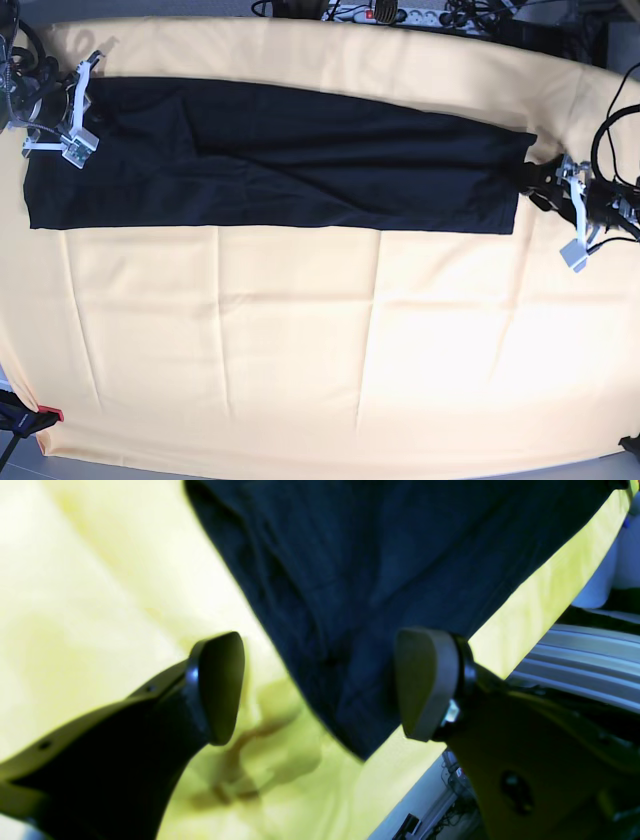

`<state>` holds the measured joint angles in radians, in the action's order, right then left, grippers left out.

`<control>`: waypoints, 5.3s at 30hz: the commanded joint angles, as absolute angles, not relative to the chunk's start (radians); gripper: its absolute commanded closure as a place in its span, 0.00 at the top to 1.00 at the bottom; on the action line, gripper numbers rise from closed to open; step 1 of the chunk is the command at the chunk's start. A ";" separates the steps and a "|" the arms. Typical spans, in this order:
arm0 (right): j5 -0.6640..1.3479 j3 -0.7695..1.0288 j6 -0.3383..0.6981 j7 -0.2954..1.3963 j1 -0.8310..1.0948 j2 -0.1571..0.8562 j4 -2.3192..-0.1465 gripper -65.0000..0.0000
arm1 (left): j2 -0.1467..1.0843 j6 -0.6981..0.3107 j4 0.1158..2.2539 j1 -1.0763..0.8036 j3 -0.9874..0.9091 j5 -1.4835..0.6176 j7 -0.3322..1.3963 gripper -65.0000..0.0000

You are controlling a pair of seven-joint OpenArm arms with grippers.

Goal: Fold the T-shirt properly
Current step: 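Lower the folded edge flat and open both grippers, then move the left gripper to the hem end and grasp it, then fold the hem end with the left gripper toward the right gripper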

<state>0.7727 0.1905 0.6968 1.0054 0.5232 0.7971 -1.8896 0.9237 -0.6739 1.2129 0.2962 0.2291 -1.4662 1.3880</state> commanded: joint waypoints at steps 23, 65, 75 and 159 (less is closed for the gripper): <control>1.011 0.449 0.610 1.082 0.521 0.768 -2.341 0.50 | 1.077 -0.688 1.222 0.316 0.220 -1.484 1.384 0.75; 0.814 0.450 0.698 0.883 0.349 0.444 -1.693 0.00 | 0.792 -0.627 0.875 0.194 -0.135 -1.484 1.396 0.75; 0.813 0.450 0.698 0.883 0.349 0.444 -1.693 0.00 | 0.796 -0.612 1.044 0.194 0.056 -1.484 1.396 0.75; 0.814 0.450 0.698 0.888 0.288 0.443 -1.693 0.00 | 0.919 -0.564 1.413 0.224 -0.043 -1.484 1.396 0.00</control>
